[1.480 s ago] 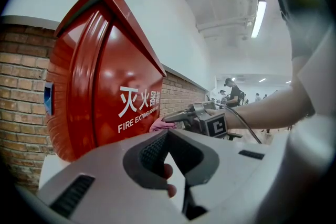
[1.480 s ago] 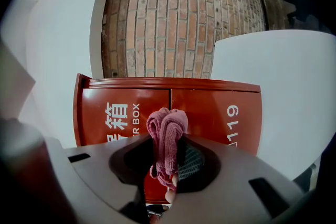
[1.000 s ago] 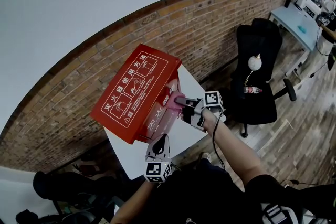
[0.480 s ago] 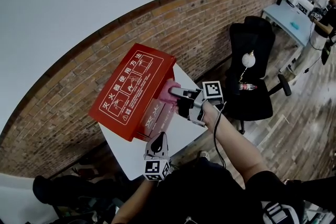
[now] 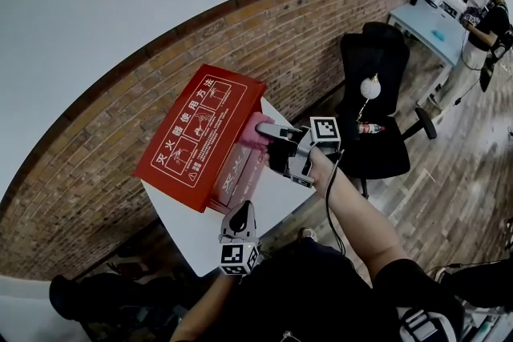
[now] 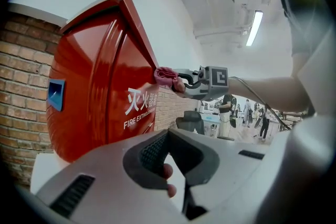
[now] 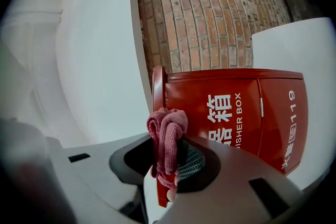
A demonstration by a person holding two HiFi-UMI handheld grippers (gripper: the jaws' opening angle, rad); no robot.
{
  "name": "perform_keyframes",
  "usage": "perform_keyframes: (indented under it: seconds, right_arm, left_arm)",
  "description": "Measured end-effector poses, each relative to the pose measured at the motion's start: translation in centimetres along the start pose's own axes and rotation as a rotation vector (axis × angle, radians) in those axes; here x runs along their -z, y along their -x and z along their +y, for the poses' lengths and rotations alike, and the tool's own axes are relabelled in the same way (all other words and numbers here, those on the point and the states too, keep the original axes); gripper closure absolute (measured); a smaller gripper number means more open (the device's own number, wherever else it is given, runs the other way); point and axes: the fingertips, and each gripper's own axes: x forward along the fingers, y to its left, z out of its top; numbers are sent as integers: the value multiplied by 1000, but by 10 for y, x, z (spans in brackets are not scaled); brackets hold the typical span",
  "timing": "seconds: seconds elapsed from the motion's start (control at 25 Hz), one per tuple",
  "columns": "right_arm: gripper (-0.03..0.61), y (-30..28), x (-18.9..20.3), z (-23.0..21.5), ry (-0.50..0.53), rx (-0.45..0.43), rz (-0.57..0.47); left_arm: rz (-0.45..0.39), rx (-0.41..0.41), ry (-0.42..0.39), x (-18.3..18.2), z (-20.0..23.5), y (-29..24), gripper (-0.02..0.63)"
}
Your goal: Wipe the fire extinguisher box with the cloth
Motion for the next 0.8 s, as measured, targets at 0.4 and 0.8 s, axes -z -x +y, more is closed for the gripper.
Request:
perform_keyframes:
  seconds: [0.4, 0.8]
  right_arm:
    - [472, -2, 29, -1, 27, -6, -30]
    - [472, -4, 49, -5, 52, -16, -59]
  left_arm:
    - [-1, 86, -11, 4, 3, 13, 586]
    - [7, 171, -17, 11, 6, 21, 586]
